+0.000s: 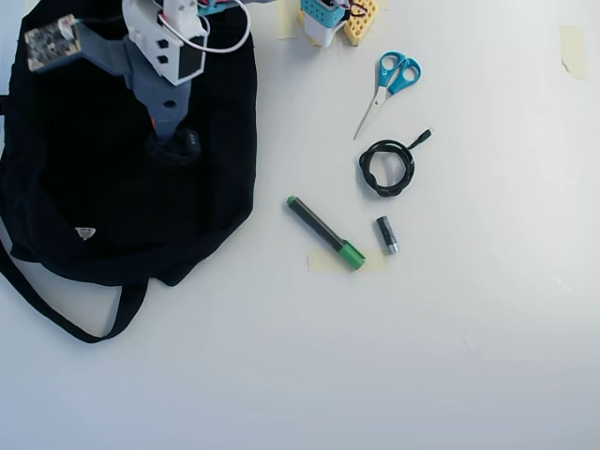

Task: Put the bike light into the black bag

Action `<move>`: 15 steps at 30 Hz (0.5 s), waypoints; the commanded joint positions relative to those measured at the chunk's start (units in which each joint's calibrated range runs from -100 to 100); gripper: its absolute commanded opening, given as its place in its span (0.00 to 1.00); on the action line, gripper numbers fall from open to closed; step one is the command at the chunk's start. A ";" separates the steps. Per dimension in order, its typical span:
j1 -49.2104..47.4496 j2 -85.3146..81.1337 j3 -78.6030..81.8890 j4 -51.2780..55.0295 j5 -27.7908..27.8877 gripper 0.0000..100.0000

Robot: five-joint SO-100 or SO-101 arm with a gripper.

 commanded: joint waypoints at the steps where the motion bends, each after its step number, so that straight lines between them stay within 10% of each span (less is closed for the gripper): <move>1: 4.14 -0.63 -0.38 -3.54 0.29 0.02; 15: 18.21 20.45 4.29 -13.28 -0.55 0.03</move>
